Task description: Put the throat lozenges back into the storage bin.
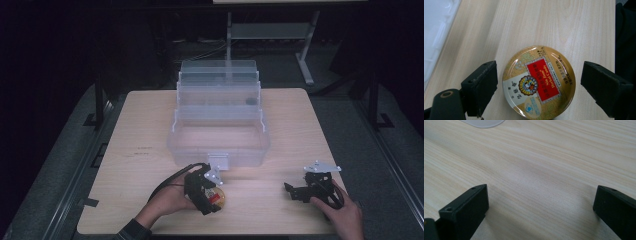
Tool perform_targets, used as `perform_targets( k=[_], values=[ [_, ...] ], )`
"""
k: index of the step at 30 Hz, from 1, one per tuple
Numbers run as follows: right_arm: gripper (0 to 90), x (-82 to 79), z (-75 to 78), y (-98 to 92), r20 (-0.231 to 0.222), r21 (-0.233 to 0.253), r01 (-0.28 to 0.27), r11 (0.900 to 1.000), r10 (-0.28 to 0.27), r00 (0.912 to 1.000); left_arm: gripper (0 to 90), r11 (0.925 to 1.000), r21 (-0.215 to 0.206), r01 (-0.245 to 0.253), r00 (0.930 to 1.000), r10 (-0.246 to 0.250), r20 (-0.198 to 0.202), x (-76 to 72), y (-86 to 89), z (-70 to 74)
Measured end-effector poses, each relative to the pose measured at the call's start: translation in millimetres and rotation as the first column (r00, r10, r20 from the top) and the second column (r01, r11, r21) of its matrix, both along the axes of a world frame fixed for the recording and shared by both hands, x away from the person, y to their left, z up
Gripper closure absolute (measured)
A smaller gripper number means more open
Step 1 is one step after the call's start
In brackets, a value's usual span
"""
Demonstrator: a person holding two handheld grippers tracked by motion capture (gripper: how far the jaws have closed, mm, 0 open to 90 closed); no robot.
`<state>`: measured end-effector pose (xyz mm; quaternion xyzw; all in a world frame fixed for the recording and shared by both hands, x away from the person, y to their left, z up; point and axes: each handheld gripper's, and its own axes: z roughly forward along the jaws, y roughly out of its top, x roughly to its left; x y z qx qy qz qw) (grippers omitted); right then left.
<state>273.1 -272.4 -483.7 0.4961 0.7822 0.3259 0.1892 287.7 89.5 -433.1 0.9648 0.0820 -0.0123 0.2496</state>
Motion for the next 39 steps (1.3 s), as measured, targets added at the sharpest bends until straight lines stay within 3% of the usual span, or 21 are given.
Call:
perform_targets(
  k=[22, 39],
  values=[
    [0.0, 0.0, 0.0, 0.0, 0.000, 0.000, 0.000, 1.000, 0.000, 1.0000, 13.4, 0.9953, 0.094, 0.020, 0.9998, -0.021, 0.002, -0.8, -10.5, -13.5],
    [0.0, 0.0, 0.0, 0.0, 0.000, 0.000, 0.000, 1.000, 0.000, 1.0000, 19.1, 0.9940, 0.108, 0.020, 0.9997, -0.021, 0.012, -0.1, -9.3, -13.4]
  ],
)
